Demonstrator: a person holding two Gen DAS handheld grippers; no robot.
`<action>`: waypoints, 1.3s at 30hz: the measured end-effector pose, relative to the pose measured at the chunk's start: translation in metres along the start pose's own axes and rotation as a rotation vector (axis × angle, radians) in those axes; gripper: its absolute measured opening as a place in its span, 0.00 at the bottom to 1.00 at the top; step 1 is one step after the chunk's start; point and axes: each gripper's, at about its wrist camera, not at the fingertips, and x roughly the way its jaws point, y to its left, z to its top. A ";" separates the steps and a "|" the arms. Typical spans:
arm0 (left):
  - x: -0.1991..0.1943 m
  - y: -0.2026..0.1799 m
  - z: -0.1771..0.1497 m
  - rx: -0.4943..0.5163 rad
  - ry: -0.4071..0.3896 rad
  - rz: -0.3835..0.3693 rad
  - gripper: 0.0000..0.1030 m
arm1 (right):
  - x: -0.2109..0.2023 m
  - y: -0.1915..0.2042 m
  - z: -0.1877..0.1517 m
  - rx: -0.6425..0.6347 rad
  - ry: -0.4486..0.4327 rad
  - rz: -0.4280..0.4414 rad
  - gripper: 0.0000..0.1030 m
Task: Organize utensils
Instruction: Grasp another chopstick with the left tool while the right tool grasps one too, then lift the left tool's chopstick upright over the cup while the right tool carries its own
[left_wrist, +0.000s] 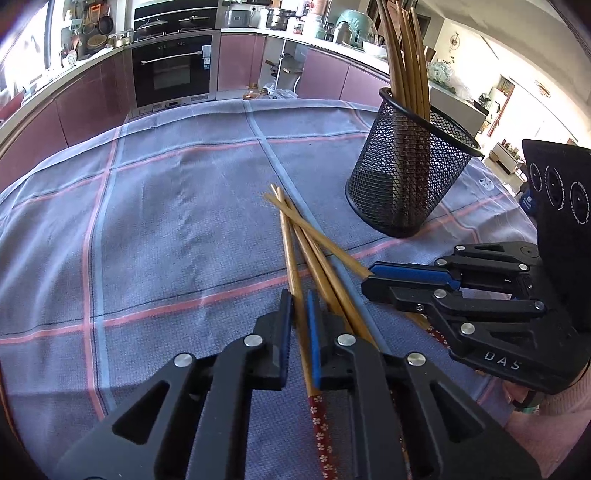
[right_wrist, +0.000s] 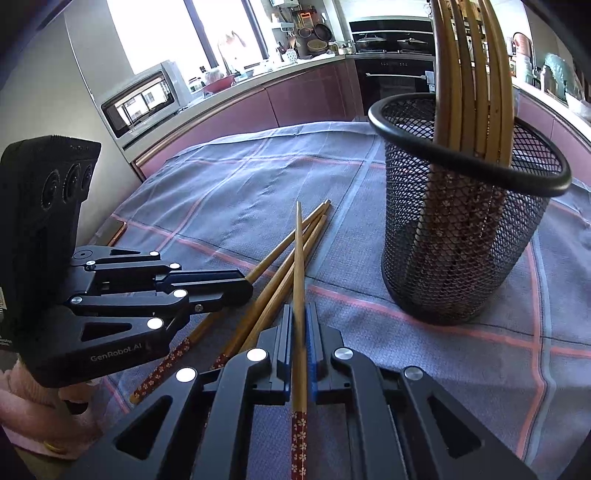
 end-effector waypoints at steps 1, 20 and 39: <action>-0.001 0.000 0.000 -0.001 -0.002 -0.001 0.08 | -0.002 0.000 0.000 0.001 -0.007 0.003 0.06; -0.039 -0.013 0.001 0.011 -0.088 -0.018 0.07 | -0.043 0.002 0.002 -0.004 -0.110 0.030 0.06; -0.084 -0.022 0.013 0.021 -0.172 -0.119 0.07 | -0.083 -0.009 0.009 0.026 -0.226 0.029 0.06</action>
